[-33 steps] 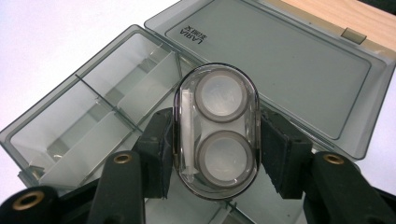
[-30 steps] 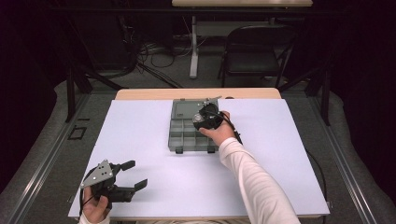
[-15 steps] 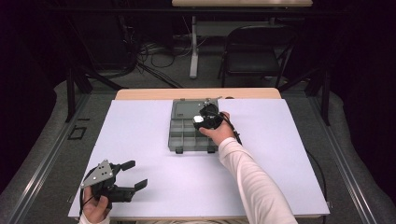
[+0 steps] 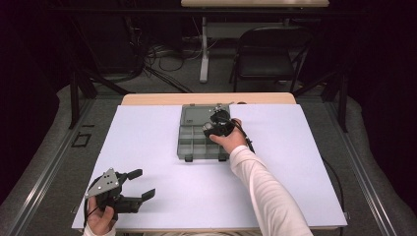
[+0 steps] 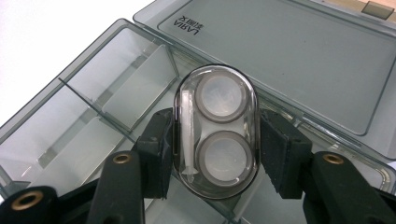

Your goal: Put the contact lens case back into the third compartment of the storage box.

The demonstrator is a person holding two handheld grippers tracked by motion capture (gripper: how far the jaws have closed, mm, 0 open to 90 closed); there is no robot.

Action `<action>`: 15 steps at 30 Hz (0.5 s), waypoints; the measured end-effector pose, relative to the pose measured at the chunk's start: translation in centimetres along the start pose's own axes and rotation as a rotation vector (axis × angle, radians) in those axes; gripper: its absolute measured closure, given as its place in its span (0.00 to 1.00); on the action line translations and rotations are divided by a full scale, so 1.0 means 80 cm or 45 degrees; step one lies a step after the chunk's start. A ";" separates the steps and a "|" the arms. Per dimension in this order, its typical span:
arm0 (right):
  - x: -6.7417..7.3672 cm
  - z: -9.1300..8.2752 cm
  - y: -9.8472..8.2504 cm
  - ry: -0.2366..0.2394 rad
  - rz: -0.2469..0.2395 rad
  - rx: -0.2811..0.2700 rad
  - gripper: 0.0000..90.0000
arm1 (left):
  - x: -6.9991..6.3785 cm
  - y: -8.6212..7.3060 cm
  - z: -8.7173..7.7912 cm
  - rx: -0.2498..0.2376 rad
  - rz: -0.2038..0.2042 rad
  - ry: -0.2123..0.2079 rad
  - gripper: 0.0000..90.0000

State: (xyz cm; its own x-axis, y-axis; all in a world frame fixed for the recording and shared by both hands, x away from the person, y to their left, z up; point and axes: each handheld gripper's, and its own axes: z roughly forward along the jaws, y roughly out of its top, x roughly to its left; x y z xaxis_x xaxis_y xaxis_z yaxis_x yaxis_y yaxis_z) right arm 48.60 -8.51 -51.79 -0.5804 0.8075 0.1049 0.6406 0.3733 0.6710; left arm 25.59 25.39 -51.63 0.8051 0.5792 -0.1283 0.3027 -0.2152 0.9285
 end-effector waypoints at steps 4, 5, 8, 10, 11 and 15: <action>0.000 -0.001 0.000 -0.005 0.012 -0.020 0.50 | 0.000 0.000 0.000 0.007 -0.004 0.023 0.18; 0.000 -0.003 0.001 -0.009 0.015 -0.008 0.49 | 0.000 0.000 0.000 0.005 -0.003 0.020 0.18; 0.001 -0.005 0.002 -0.005 0.017 -0.027 0.49 | 0.001 0.001 0.003 0.005 -0.004 0.012 0.18; 0.001 -0.008 0.002 -0.009 0.003 -0.026 0.49 | 0.002 0.001 0.004 0.009 -0.004 0.017 0.18; 0.002 -0.009 0.002 -0.009 0.004 -0.028 0.49 | 0.002 0.001 0.005 0.007 -0.009 0.017 0.18; 0.005 -0.012 0.002 -0.010 -0.017 -0.034 0.49 | 0.003 0.002 0.007 0.018 -0.008 0.016 0.18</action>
State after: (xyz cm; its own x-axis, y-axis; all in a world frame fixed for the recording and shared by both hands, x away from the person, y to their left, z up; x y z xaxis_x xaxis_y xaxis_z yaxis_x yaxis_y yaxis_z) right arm 47.98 -8.59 -50.94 -0.5851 0.8059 0.0902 0.6191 0.3721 0.6916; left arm 26.14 25.05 -51.74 0.7968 0.5901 -0.1300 0.3152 -0.2223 0.9226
